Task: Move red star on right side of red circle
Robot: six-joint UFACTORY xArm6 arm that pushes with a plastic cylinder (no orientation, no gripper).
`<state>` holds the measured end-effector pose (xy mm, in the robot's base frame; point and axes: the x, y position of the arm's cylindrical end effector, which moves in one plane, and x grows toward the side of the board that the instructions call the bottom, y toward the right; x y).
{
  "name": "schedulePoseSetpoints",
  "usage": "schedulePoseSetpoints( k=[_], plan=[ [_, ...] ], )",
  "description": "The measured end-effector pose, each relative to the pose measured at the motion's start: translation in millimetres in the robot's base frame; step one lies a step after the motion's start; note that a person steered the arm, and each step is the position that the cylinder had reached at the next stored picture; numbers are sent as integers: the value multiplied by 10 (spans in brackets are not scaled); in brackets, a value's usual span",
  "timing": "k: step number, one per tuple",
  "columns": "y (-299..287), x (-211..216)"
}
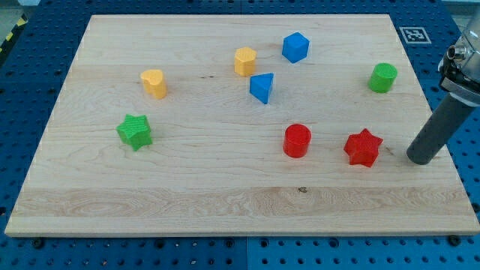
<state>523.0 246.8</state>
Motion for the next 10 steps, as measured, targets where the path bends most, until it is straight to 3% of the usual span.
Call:
schedulePoseSetpoints(
  k=[8,10],
  plan=[
    [-960,-140],
    [-963,-154]
  ],
)
